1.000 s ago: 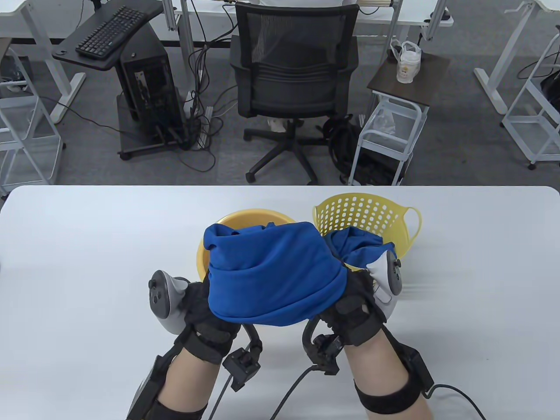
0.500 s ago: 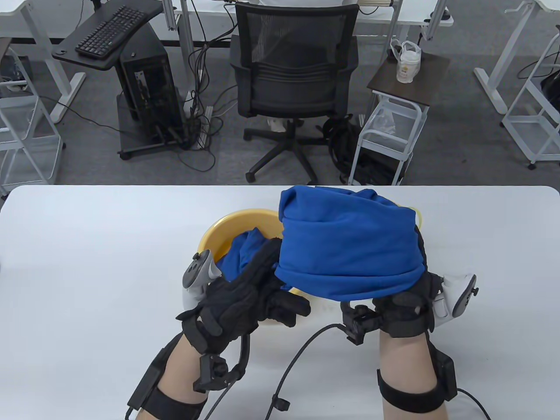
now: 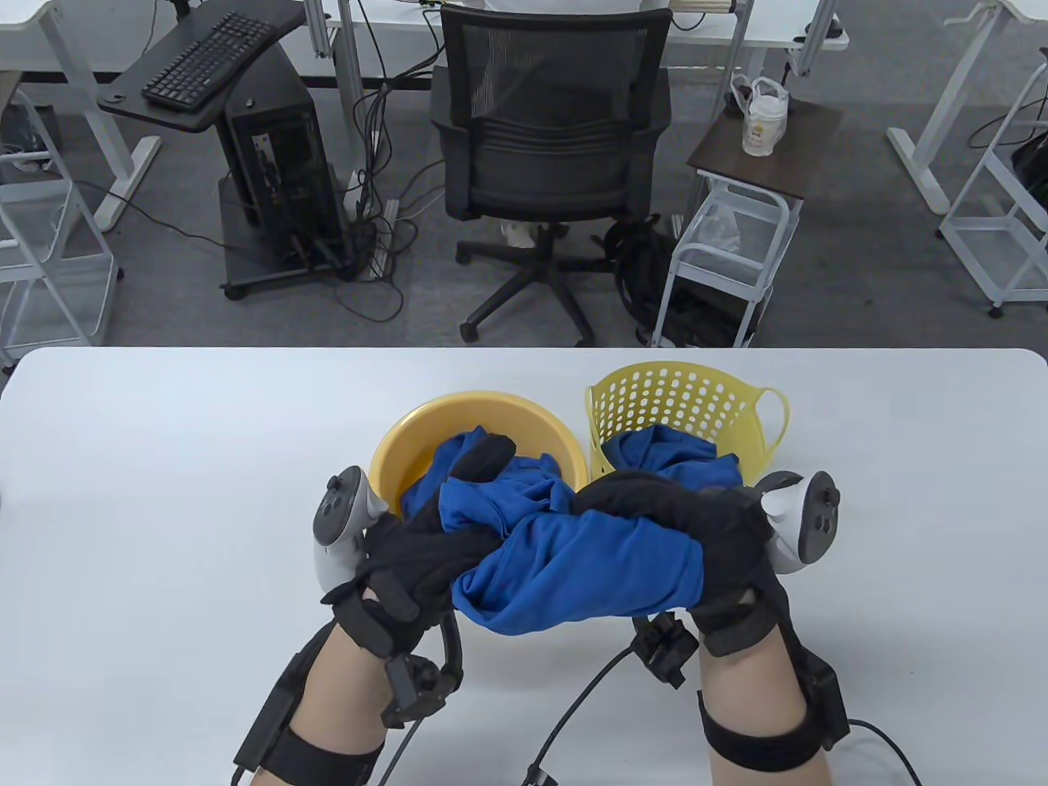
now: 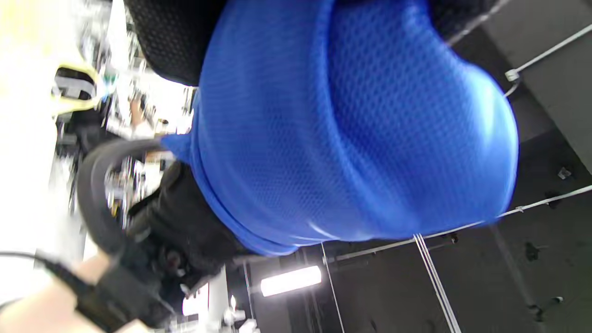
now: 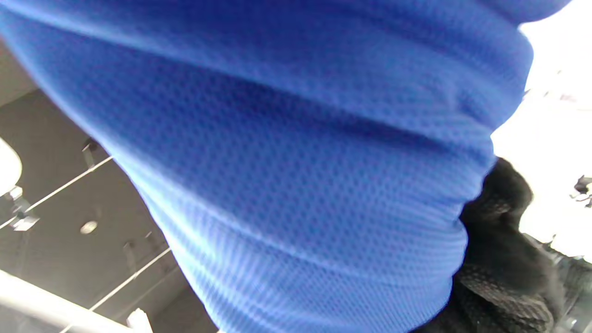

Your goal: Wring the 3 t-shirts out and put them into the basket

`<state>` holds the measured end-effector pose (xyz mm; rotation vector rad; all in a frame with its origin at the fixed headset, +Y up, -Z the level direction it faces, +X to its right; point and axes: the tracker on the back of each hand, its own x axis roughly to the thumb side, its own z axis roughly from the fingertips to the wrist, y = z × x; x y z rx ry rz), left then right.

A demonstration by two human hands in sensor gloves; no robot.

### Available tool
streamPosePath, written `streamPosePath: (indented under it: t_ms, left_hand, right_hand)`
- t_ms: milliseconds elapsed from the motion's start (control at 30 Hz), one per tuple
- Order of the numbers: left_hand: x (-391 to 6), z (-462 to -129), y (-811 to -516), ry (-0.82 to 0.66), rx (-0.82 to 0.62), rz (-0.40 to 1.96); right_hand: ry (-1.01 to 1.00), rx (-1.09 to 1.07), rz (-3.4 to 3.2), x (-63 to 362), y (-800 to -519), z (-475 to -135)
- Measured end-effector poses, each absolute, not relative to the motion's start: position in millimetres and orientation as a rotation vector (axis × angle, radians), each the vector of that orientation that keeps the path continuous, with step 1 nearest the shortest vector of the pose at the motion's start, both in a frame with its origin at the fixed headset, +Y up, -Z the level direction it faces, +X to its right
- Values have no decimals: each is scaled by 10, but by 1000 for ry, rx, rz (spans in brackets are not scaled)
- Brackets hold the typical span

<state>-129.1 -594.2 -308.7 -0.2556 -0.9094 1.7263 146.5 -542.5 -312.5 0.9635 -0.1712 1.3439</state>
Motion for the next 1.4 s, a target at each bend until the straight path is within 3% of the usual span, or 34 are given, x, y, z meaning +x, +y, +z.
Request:
streamPosePath:
  t_ms: [200,333,467,567,667,900,1033,1167,1267,1400]
  left_hand:
    - [-1247,-3029,-5873,-999,-153,1685]
    - [-1235,-2971,-5809,-1025,-62,1576]
    - [-1198,-2870,-5747,-1037,26,1421]
    - [-1167,-2827,-5747,-1058,-7,1420]
    - [-1191,-2805,-5748,-961,-27,1371]
    - [-1145,-2720,-5691,-695,239,838]
    - [-1075,-2741,-5737,-660,301,702]
    - [-1004,-2642,-5709,-666,490,535]
    - [-1007,-2608,-5690,-670,562,545]
    - [-1130,-2714,-5737,-630,535,814]
  right_hand:
    - [-56,791,1353,1487,-5575,-3263]
    - [145,776,1352,1477,-5635,-3303]
    - [140,750,1394,1537,-5630,-3311]
    - [116,719,1404,1577,-5642,-3330]
    - [94,684,1492,1589,-5652,-3341]
    - [35,579,1642,1558,-5697,-3368]
    - [-53,525,1718,1504,-5644,-3277]
    - [-157,510,1775,1452,-5578,-3173]
    - [-127,526,1733,1475,-5577,-3170]
    - [-105,575,1536,1483,-5648,-3229]
